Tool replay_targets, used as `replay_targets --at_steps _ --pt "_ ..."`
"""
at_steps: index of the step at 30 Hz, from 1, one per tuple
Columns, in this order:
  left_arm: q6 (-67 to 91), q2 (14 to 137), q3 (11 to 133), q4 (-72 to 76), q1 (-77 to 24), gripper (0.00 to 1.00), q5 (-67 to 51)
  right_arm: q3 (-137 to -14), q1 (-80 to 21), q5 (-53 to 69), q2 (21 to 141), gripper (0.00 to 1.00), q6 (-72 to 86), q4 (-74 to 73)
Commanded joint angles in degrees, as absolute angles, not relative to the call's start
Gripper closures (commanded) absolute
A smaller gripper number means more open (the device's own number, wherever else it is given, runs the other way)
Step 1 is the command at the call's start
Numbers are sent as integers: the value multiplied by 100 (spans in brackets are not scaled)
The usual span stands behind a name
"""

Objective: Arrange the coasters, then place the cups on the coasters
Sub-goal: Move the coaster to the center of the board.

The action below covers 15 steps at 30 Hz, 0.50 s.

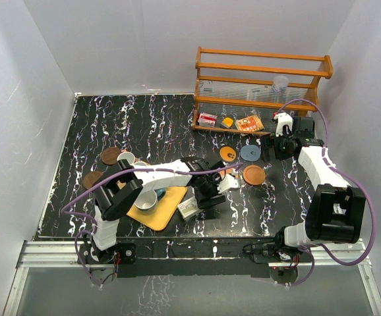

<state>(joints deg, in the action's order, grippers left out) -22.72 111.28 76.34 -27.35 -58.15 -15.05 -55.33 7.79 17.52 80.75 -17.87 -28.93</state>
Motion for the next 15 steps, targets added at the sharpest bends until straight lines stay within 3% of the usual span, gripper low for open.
replay_targets --at_steps 1,15 --pt "-2077 10720 7401 -2962 -5801 42 -1143 -5666 814 1778 8100 2 -1819 -2777" --pt "-1853 10485 7316 -2831 -5344 40 -659 -5669 818 1775 8106 2 -1823 -2786"
